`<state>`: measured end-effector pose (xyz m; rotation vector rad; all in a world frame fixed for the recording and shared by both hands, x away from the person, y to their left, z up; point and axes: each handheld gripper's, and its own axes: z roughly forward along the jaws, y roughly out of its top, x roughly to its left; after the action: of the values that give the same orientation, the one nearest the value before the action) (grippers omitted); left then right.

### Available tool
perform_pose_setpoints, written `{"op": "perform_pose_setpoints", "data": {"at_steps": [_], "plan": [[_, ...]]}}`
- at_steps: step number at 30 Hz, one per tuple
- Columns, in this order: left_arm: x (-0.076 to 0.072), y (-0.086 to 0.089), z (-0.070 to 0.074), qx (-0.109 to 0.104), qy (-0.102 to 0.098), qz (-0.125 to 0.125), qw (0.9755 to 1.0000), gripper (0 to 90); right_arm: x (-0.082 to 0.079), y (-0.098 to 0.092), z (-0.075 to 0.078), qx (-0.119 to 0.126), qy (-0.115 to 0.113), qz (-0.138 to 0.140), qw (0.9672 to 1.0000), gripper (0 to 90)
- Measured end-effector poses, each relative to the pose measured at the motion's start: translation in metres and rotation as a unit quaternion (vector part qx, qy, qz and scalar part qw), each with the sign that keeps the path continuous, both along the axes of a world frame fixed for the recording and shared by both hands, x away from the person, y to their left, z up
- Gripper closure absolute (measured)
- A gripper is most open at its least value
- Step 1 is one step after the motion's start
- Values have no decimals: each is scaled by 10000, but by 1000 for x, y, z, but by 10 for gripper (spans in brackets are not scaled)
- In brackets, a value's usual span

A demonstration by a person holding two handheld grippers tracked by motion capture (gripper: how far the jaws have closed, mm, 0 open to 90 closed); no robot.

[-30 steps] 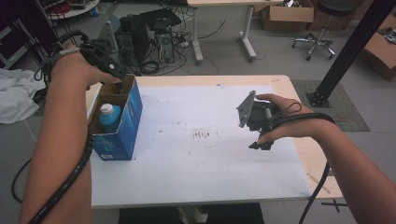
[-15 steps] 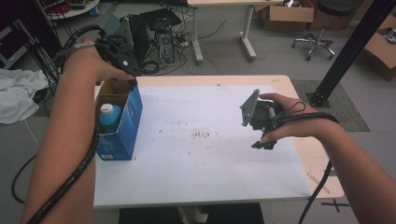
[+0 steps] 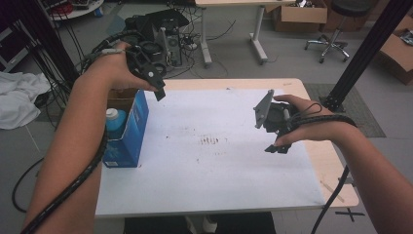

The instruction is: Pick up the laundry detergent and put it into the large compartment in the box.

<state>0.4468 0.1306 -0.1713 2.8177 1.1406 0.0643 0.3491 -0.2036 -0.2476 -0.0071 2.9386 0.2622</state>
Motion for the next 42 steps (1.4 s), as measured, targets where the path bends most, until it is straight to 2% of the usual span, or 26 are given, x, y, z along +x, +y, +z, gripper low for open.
{"op": "perform_pose_setpoints", "data": {"at_steps": [2,5,9,12,18,23,24,25,28,31,33,38,42], "plan": [[-1,-5,-3,-39,-30,-285,9996,1,0,1,0,-24,18,-26,10000,158],[-5,-12,-7,-99,-24,-836,9964,1,2,2,1,-64,26,-11,10000,158],[-9,-21,-13,-114,24,-1461,9892,1,5,4,3,-85,30,-43,10000,158],[-12,-29,-19,33,54,-1795,9837,1,7,6,5,-130,18,-27,9999,158],[-17,-47,-27,239,159,-2420,9699,1,8,6,4,-138,31,-44,9999,158],[-23,-62,-37,408,336,-2880,9562,1,10,4,2,-166,71,-57,9998,158],[-23,-64,-38,425,352,-2953,9538,1,11,4,1,-157,87,-77,9998,158],[-23,-66,-39,408,378,-2987,9527,0,12,3,1,-154,92,-87,9998,158],[-23,-70,-40,433,376,-3044,9508,1,15,4,0,-153,116,-90,9998,158],[-21,-70,-39,427,345,-3059,9505,1,16,6,1,-188,114,-57,9997,158],[-19,-68,-38,474,314,-3035,9511,1,15,7,2,-203,111,-38,9997,158],[-11,-63,-35,446,248,-2877,9564,1,15,6,2,-201,112,-40,9997,158],[-6,-59,-35,457,247,-2790,9589,1,15,5,0,-204,131,-36,9997,158]]}}
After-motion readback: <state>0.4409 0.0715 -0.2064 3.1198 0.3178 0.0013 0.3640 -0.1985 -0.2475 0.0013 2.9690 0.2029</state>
